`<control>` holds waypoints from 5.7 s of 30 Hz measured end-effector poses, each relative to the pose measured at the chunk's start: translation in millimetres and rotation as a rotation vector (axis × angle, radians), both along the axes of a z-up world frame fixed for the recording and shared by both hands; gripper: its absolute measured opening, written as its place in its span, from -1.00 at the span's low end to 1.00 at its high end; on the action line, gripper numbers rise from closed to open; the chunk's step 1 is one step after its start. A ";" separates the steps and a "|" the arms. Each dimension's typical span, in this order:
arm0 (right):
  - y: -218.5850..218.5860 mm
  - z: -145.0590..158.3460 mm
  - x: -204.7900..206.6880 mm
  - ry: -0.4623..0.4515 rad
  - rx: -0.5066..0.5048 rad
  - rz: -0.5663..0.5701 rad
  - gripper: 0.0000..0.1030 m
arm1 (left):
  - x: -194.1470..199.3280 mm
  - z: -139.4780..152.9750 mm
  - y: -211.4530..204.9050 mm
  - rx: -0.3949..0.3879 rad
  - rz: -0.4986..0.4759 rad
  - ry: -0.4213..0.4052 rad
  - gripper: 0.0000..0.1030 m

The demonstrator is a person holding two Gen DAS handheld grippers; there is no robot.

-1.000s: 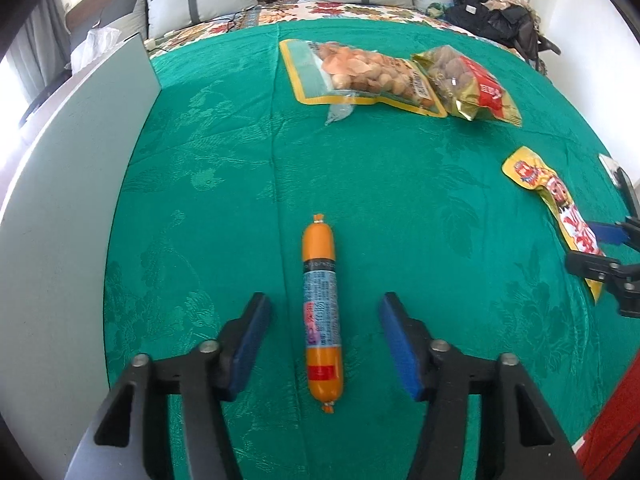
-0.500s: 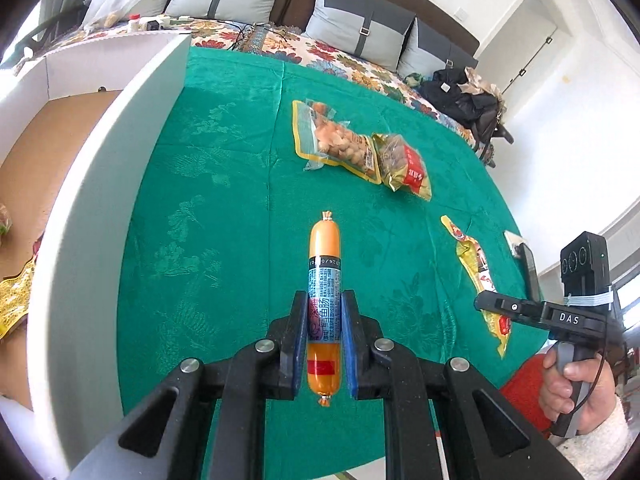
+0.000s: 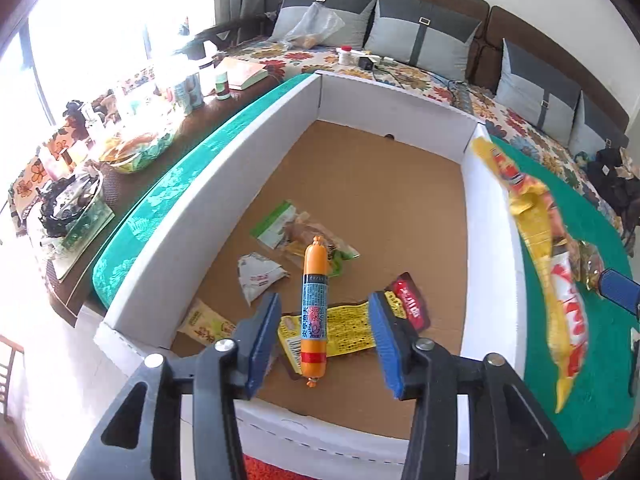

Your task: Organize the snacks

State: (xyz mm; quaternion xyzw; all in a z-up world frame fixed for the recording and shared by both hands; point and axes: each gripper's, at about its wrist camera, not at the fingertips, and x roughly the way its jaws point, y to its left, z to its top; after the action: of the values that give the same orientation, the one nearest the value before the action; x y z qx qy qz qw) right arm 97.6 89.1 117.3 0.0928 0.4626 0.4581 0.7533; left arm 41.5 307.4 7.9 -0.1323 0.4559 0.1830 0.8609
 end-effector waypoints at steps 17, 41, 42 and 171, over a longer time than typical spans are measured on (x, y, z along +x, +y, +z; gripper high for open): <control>-282.0 -159.6 28.6 -0.295 -0.691 -0.494 0.39 | 10.4 29.2 -175.9 -0.145 -0.385 -0.228 0.94; -367.0 -179.3 65.1 -0.126 -0.610 -0.774 0.71 | 142.4 -124.0 -336.9 0.059 -0.538 -0.025 1.00; -366.2 -179.5 65.3 -0.126 -0.611 -0.775 0.73 | 143.1 -124.3 -336.4 0.057 -0.537 -0.025 1.00; -372.6 -180.3 67.2 -0.117 -0.608 -0.784 0.82 | 145.6 -84.6 -367.5 0.044 -0.746 0.129 0.59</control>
State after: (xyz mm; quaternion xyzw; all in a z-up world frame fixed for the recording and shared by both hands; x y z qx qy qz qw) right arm 164.8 -283.5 -63.0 0.0101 0.4625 -0.0106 0.8865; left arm 187.1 -60.0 -76.6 0.0733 0.5220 -0.1254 0.8405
